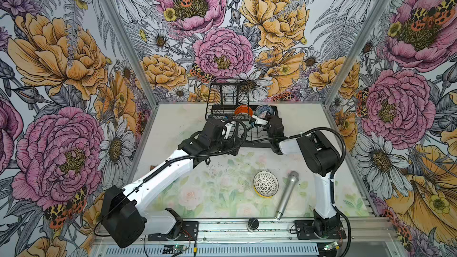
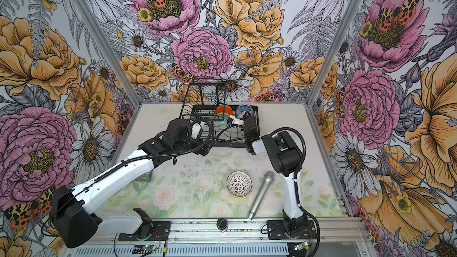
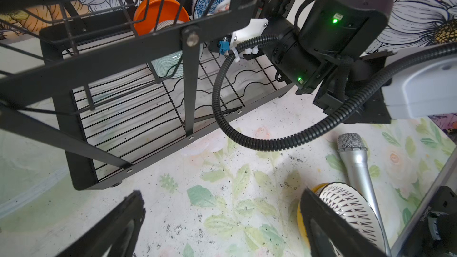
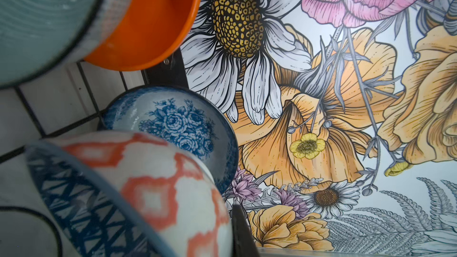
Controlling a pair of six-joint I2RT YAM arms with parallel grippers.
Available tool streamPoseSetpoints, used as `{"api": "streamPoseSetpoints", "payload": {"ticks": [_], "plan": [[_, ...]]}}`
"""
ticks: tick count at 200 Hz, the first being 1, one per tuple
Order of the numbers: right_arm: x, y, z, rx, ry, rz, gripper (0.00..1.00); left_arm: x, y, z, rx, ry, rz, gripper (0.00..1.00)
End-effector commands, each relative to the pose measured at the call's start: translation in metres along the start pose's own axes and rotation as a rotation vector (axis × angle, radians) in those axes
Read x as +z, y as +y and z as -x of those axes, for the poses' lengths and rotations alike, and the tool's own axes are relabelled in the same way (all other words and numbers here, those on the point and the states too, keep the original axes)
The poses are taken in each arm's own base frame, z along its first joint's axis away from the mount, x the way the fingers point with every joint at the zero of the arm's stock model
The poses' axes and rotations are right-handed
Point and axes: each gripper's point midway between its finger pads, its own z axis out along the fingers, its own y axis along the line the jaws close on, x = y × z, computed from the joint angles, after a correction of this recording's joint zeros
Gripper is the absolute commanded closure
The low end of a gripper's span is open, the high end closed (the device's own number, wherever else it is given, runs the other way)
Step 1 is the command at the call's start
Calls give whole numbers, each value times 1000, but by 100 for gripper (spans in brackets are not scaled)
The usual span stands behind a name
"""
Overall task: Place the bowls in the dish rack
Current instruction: 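Lower the patterned bowl into the rack beside the blue floral bowl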
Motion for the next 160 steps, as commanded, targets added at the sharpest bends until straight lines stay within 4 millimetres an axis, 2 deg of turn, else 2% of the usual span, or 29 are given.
{"api": "streamPoseSetpoints", "payload": {"ticks": [1, 63, 160], "plan": [[6, -16, 0, 18, 8, -58, 100, -3, 0, 0, 7, -11, -13, 1], [6, -1, -4, 1, 28, 6, 100, -2, 0, -3, 4, -5, -14, 1], [3, 12, -5, 33, 32, 94, 100, 1, 0, -6, 2, 3, -20, 1]]}}
